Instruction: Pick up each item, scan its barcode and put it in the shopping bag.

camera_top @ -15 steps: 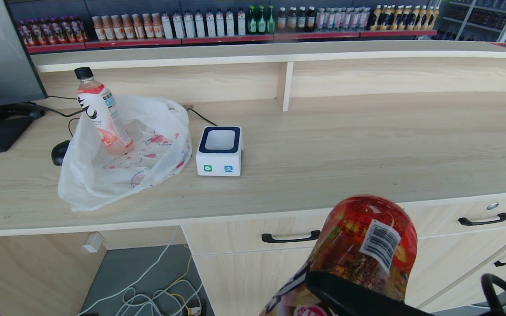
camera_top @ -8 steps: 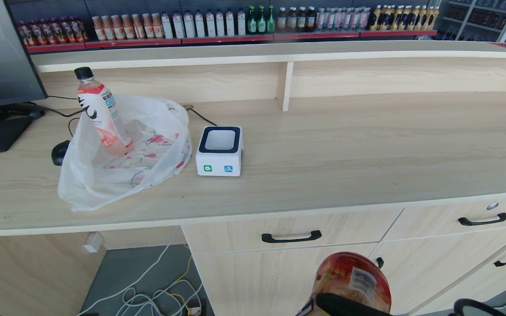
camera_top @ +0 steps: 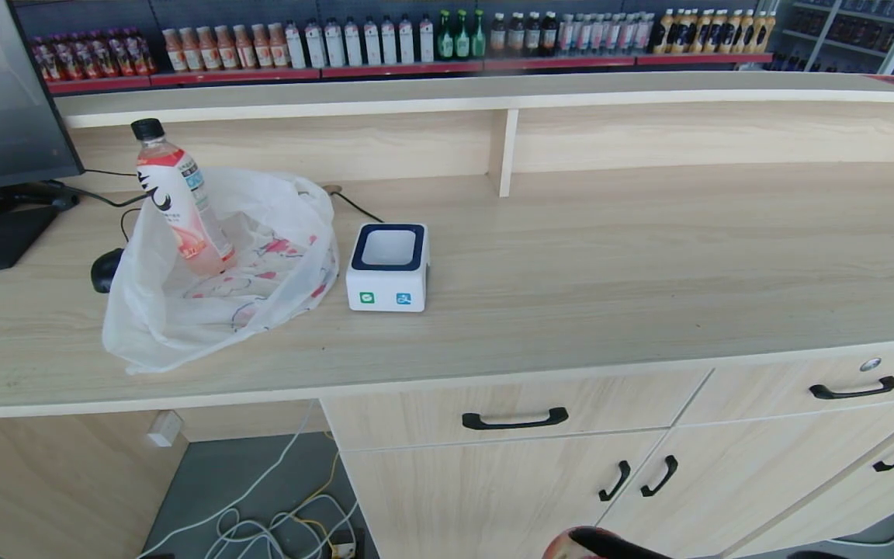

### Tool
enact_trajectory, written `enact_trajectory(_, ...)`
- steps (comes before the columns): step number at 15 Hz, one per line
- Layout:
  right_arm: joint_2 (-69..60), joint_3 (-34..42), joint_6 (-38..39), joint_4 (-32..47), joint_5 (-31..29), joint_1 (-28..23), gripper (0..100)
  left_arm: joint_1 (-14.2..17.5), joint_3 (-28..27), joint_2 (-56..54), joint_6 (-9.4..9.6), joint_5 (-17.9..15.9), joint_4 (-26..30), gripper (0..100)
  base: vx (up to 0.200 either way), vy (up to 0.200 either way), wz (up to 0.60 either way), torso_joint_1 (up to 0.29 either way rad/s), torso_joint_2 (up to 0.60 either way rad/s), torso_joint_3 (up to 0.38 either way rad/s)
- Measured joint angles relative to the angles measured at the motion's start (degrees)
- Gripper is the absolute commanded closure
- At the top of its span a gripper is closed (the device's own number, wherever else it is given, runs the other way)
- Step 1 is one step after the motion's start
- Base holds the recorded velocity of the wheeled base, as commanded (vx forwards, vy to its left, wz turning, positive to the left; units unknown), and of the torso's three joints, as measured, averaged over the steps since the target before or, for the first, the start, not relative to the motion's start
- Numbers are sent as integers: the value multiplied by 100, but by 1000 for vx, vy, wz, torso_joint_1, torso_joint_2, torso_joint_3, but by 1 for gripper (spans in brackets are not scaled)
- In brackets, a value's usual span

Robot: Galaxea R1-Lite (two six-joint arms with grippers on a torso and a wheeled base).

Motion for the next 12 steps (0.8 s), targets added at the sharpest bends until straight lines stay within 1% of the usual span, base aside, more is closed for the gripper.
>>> enact_trajectory(2,83,-146,435,18,123,-277,100,0,0,0,2,0,-2,0,0,0,0,0,0,0)
enact_trajectory(3,187,-319,773,20,238,-579,100,0,0,0,2,0,-2,0,0,0,0,0,0,0)
enact_trajectory(7,706,-1714,1819,38,397,-1613,100,0,0,0,0,0,-2,0,0,0,0,0,0,0)
enact_trajectory(9,1039,-2260,2275,196,396,-2121,100,0,0,0,2,0,-5,0,0,0,0,0,0,0)
enact_trajectory(11,1434,-2789,3001,194,367,-2445,100,0,0,0,2,0,0,0,0,0,0,0,0,0)
enact_trajectory(12,1618,-3051,3224,174,196,-2542,100,0,0,0,2,0,-2,0,0,0,0,0,0,0)
